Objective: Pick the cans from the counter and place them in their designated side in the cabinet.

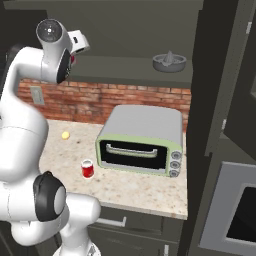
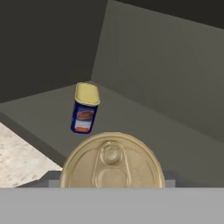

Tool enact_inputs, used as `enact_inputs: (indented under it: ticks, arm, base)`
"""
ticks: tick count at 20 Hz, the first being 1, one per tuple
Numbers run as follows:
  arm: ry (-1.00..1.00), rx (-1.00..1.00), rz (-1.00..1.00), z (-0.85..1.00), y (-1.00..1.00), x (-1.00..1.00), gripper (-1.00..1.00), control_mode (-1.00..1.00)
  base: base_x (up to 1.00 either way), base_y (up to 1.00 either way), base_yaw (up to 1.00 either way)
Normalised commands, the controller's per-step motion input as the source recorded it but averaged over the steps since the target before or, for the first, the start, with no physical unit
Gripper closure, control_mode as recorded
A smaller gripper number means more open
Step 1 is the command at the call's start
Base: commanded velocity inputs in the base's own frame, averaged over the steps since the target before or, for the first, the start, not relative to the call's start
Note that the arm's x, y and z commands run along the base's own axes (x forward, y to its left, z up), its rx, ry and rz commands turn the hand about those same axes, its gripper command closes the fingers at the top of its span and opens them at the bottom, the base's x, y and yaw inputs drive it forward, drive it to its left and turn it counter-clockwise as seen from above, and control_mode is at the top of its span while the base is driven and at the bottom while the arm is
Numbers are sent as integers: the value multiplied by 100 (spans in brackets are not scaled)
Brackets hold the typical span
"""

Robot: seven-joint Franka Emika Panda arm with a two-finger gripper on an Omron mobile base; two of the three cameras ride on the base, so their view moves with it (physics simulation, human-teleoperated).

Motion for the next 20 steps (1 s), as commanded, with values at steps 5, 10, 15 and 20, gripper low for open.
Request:
enact_inputs:
  ticks: [5, 10, 15, 20]
  arm:
    - [4, 0, -2, -6, 6, 15, 100, -100]
    - [2, 0, 0, -5, 10, 16, 100, -100]
    - [2, 0, 0, -4, 9, 19, 100, -100]
    - [3, 0, 0, -7, 4, 21, 100, -100]
  base:
    - [0, 0, 0]
    - [0, 0, 0]
    - [0, 0, 0]
    - [0, 0, 0]
